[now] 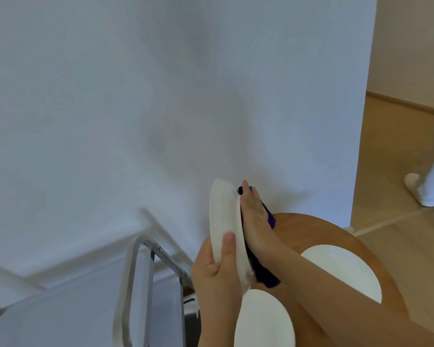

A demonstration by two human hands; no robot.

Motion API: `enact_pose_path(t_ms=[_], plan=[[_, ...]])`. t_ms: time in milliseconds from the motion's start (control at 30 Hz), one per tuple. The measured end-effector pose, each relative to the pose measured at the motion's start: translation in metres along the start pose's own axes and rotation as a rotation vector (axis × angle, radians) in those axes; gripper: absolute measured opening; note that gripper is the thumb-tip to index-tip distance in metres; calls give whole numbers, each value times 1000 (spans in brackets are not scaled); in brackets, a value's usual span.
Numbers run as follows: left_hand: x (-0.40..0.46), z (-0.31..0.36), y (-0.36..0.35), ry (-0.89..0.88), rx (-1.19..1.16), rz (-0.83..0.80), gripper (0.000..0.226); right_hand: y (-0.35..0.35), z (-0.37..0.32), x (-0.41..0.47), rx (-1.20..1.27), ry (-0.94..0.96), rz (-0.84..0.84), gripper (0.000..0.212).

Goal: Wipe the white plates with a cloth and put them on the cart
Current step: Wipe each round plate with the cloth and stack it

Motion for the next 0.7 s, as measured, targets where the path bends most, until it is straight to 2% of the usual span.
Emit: enact_pose_path(t_ms=[33, 100, 133, 200, 267, 367, 400, 467, 533, 633, 700], plan=[[-1, -1, -1, 19, -44, -9, 13, 9, 24, -14, 35, -52, -35, 46], [-3, 0, 3, 28, -79, -2, 22, 21, 56, -6, 109, -121, 81, 48], [-3, -1, 6, 49, -100, 7, 24, 21, 57, -4, 118, -79, 84, 50], [4, -11, 18, 89, -144, 39, 20, 25, 63, 0, 276, -156, 58, 57], [14, -26, 31, 169, -212, 65, 23, 37, 80, -1, 415, -204, -3, 63], [29, -55, 39, 313, -447, -12, 41, 45, 92, -4, 497, -288, -184, 72], [33, -61, 40, 353, -491, -25, 44, 45, 93, -5, 494, -296, -254, 69], [37, -79, 42, 429, -471, -11, 38, 45, 94, -9, 503, -300, -382, 55], [39, -96, 42, 490, -360, 34, 34, 47, 97, -14, 523, -314, -422, 52], [38, -108, 34, 572, -168, 30, 43, 51, 90, -18, 524, -258, -351, 56], [38, -107, 24, 606, -80, -41, 55, 51, 78, -22, 445, -163, -238, 47]])
Point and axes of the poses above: each hand's wrist, its own x-axis towards the middle knuckle, its own y-axis out of the back of the hand, z = x × y, the point moved 6 cm from there along x, towards the middle knuckle, and after that the axes turned 11 degrees about -y, right-handed, at the moved point
